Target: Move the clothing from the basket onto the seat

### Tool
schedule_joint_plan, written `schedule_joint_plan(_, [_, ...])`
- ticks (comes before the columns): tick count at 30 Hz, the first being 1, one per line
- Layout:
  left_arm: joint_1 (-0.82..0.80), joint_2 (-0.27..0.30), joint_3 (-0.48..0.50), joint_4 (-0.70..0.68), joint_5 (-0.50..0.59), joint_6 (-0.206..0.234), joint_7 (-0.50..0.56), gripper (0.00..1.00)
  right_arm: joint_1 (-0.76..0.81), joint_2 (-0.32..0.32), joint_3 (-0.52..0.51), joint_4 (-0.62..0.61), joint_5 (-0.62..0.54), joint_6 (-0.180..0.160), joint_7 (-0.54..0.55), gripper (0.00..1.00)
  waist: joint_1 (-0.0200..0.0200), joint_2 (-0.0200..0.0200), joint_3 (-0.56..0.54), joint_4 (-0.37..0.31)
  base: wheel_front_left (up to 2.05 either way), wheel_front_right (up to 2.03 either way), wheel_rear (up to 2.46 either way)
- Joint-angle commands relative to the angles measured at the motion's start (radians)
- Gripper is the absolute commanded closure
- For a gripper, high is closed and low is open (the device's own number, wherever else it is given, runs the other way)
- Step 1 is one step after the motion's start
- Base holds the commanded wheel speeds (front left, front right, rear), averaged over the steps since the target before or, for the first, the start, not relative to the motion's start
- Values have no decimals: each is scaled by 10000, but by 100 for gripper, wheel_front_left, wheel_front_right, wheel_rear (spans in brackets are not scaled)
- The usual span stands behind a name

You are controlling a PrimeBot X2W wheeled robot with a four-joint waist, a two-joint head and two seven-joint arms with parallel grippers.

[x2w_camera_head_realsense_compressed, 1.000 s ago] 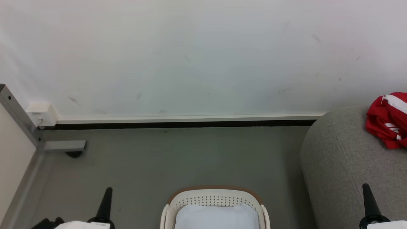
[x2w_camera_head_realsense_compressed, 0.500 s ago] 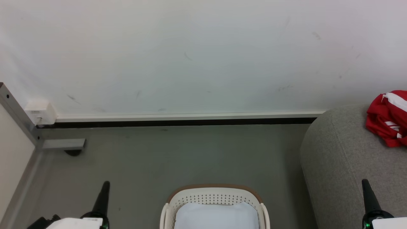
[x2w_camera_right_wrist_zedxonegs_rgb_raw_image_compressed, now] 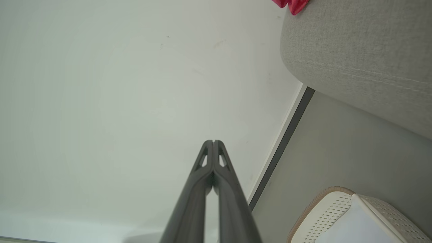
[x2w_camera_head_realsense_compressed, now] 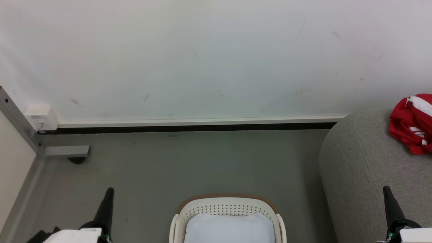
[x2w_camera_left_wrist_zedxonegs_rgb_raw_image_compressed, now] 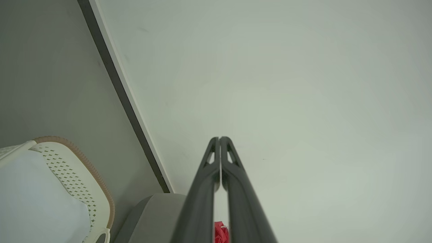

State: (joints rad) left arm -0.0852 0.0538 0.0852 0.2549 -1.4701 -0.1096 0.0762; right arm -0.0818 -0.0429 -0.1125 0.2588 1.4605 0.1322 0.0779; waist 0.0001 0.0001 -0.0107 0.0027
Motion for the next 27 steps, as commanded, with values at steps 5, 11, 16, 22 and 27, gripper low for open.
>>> schedule_joint_plan(5, [-175, 10, 111, -62, -441, -96, 120, 100, -214, -111, -30, -104, 468, -23, 120, 100, -1, -1, 29, -6, 0, 0, 0])
schedule_joint_plan(11, [-217, -4, 205, -84, -865, -163, 232, 100, -237, -112, -31, -133, 901, -24, 220, 100, -1, -1, 69, -14, 0, 0, 0])
schedule_joint_plan(16, [-258, -17, 268, -102, -1144, -207, 327, 100, -279, -112, -32, -159, 1236, -25, 307, 100, -1, -1, 102, -20, 0, 0, 0])
schedule_joint_plan(22, [-291, -34, 327, -115, -1499, -240, 420, 100, -339, -113, -31, -177, 1555, -25, 401, 100, -1, -1, 138, -27, 0, 0, 0])
schedule_joint_plan(27, [-286, -32, 323, -114, -1486, -232, 418, 100, -334, -110, -31, -173, 1527, -25, 398, 100, -1, -1, 138, -27, 0, 0, 0])
